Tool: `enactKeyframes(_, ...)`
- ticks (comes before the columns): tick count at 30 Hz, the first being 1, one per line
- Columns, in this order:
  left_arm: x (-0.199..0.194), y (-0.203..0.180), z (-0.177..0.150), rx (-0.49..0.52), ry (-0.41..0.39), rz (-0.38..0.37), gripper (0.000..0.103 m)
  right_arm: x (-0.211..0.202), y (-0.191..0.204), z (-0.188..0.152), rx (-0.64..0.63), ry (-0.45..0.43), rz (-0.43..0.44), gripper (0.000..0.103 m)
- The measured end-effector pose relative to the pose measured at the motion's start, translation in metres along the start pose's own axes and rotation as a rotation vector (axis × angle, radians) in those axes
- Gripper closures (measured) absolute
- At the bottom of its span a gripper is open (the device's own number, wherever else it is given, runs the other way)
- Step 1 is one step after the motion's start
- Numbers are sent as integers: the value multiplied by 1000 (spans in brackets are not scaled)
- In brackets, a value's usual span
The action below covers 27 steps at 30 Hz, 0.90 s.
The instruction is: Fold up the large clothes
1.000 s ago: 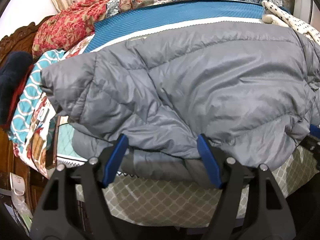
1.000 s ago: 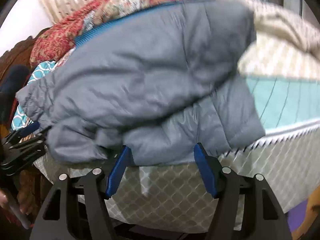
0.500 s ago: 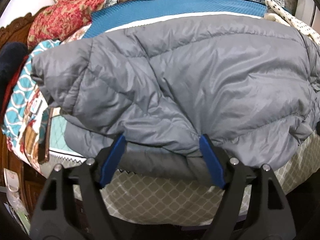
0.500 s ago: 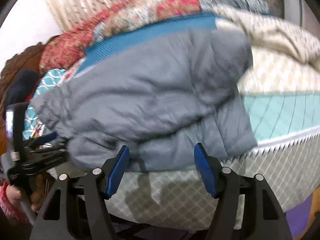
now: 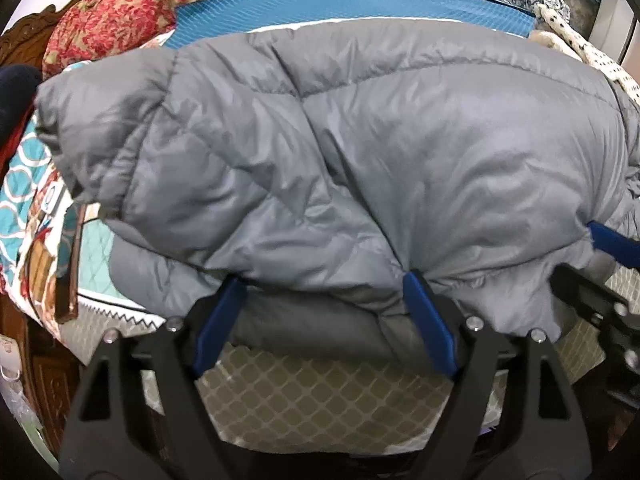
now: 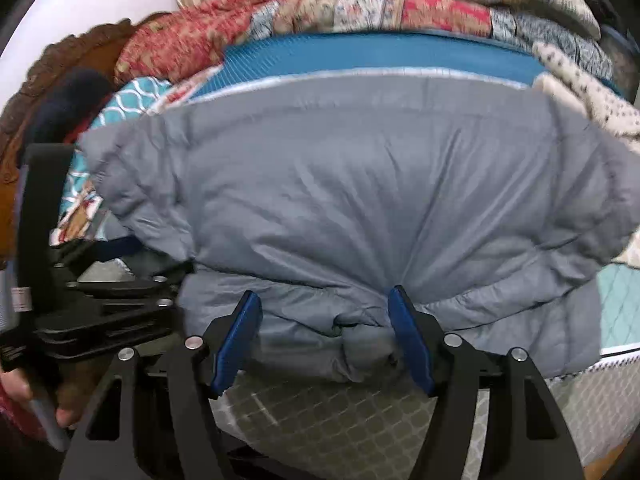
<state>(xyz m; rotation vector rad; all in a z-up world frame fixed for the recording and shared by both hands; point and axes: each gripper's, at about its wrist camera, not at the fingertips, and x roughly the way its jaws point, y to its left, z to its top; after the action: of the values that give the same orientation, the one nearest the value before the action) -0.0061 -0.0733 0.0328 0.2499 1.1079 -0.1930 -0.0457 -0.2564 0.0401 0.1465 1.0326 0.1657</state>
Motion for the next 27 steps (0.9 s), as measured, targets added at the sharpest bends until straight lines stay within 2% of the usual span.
enactKeyframes(11,9,-1,-3,29,-15,10,19,19,-2,4,3,38,-19,72)
enactKeyframes(22,16,-7,-4,40,-24,21,16,32,-11,1,27,60,16,72)
enactKeyframes(27,21,-4,-3,39,-30,21,11,37,-4,6,13,61,7,72)
